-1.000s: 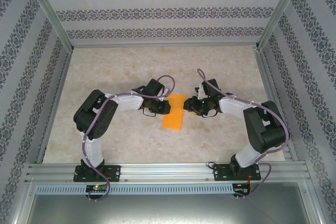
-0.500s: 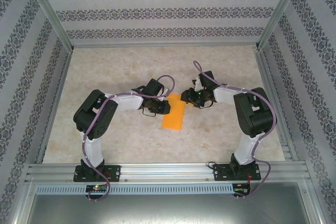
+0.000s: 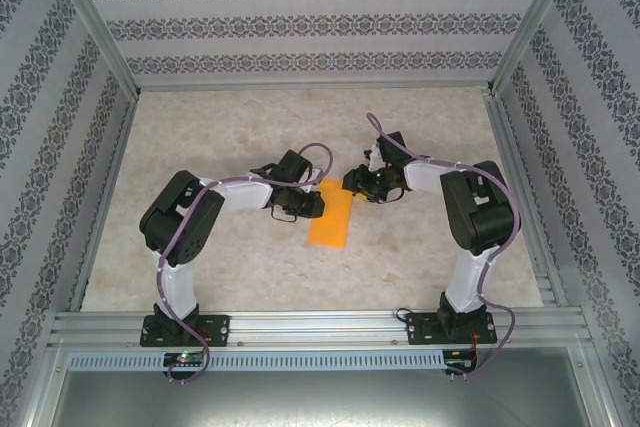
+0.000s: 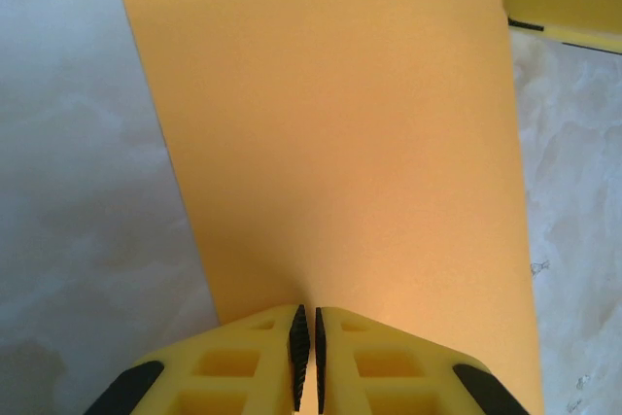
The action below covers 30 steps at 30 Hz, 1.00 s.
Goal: Fold a paper plane with a square sheet of paper (pick it up from the middle)
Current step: Pick up the square sheet of paper from the center of the table.
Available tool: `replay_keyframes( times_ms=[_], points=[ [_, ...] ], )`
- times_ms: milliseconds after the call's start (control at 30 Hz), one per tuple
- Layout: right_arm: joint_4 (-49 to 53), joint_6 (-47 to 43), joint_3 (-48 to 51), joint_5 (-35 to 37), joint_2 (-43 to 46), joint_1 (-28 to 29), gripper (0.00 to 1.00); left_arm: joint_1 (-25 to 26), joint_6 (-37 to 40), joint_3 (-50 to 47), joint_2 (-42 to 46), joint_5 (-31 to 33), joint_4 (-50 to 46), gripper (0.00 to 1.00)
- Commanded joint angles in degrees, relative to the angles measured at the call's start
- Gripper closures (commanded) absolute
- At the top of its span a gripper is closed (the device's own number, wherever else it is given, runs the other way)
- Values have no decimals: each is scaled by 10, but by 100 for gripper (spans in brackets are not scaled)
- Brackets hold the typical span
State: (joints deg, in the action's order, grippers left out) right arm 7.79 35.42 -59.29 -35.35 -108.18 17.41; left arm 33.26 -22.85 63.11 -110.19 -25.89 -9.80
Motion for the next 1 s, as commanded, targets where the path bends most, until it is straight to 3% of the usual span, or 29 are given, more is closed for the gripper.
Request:
replay_keyframes(
  times_ms=[0, 367, 600, 967],
  points=[
    [0, -13, -16, -30, -6, 9, 58, -6, 11, -35, -27, 30, -81, 83],
    [-24, -9, 4, -54, 4, 22, 59, -6, 10, -38, -24, 28, -77, 83],
    [-63, -2, 23, -69, 3, 30, 66, -6, -2, -37, -10, 1, -63, 81],
    [-121, 18, 54, -89, 17, 28, 84, -13, -29, -33, 52, -60, -39, 60]
  ],
)
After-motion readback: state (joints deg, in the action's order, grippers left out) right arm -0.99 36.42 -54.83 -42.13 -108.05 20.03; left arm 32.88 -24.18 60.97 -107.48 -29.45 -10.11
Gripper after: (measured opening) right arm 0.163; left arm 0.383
